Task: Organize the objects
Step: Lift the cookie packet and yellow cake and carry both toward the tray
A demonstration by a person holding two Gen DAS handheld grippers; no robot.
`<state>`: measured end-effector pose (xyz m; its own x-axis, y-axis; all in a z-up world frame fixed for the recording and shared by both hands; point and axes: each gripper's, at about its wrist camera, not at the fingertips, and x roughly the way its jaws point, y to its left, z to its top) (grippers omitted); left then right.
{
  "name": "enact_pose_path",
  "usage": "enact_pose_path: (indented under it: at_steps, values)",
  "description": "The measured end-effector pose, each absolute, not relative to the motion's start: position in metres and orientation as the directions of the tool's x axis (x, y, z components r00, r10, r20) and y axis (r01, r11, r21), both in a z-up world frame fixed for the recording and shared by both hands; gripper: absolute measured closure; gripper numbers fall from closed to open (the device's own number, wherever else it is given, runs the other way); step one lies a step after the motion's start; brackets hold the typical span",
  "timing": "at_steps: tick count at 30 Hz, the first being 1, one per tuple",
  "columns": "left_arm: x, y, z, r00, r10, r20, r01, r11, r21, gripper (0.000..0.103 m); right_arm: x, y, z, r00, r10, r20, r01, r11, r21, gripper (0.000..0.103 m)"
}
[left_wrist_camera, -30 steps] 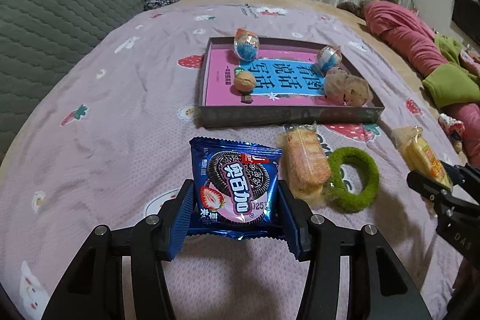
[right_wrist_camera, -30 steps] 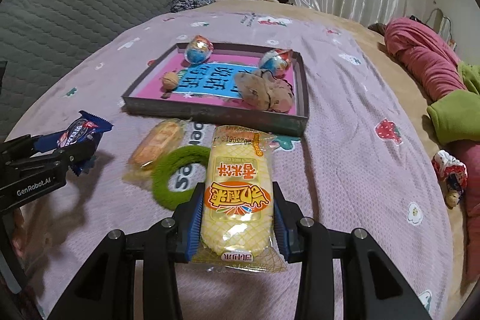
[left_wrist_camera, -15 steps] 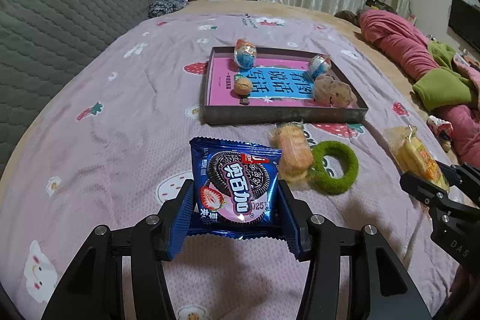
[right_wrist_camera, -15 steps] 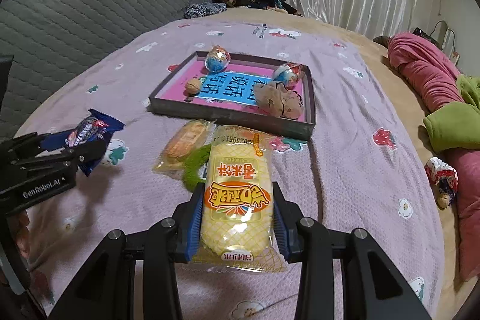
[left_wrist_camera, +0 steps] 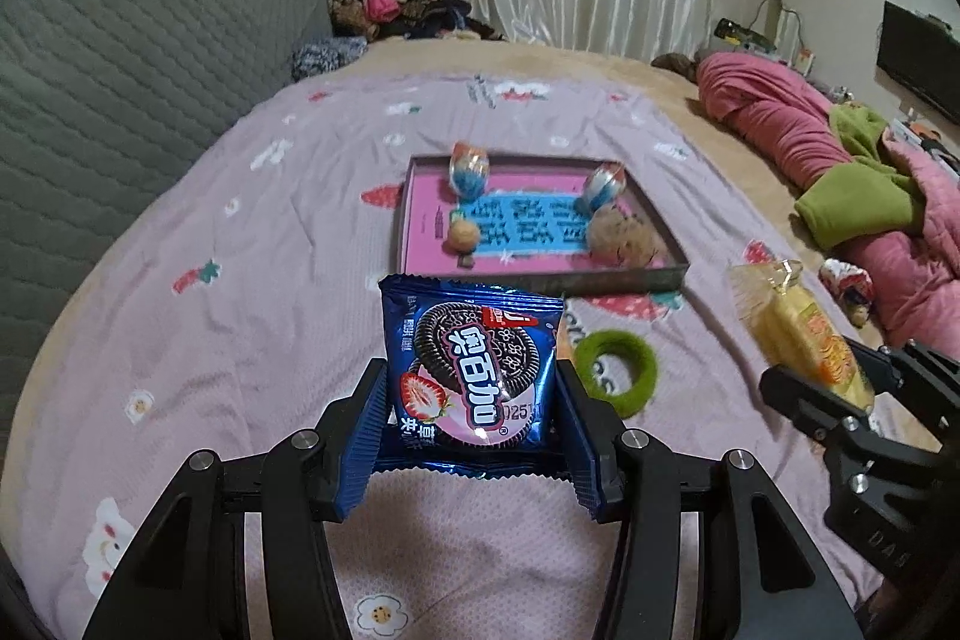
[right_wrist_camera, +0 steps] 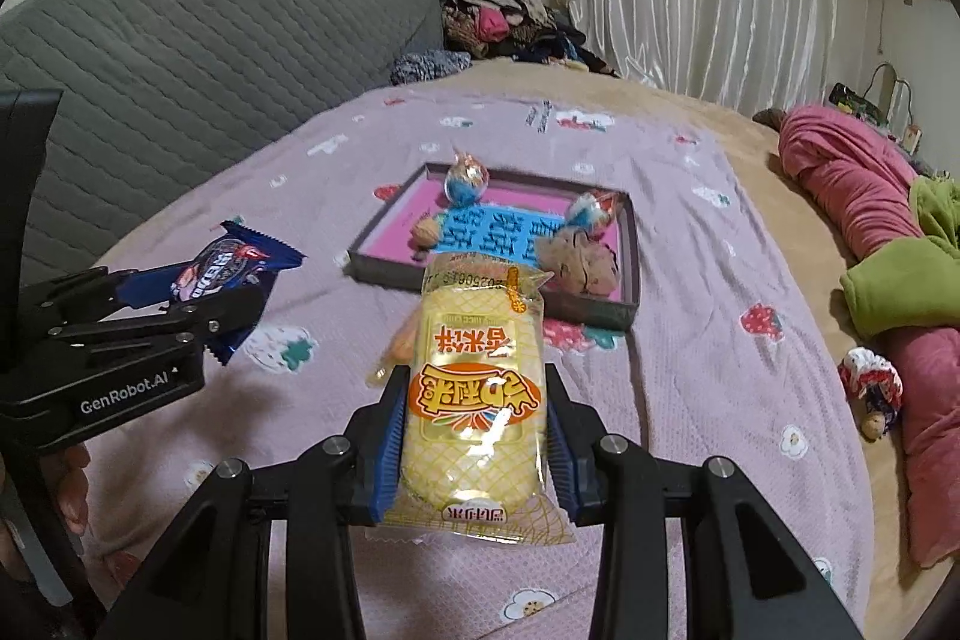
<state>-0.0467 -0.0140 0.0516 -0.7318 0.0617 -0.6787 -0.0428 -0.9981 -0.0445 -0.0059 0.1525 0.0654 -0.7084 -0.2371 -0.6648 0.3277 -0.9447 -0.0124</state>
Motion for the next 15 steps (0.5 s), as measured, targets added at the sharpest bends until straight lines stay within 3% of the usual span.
enact_pose_path:
  at_steps: [15]
  values:
    - [-0.078,-0.004,0.117,-0.790,0.062,-0.610,-0.063,-0.998,-0.021,0.048,-0.034,0.150,0.130,-0.782,-0.242,-0.574,0.312,-0.950,-0.025,0.062]
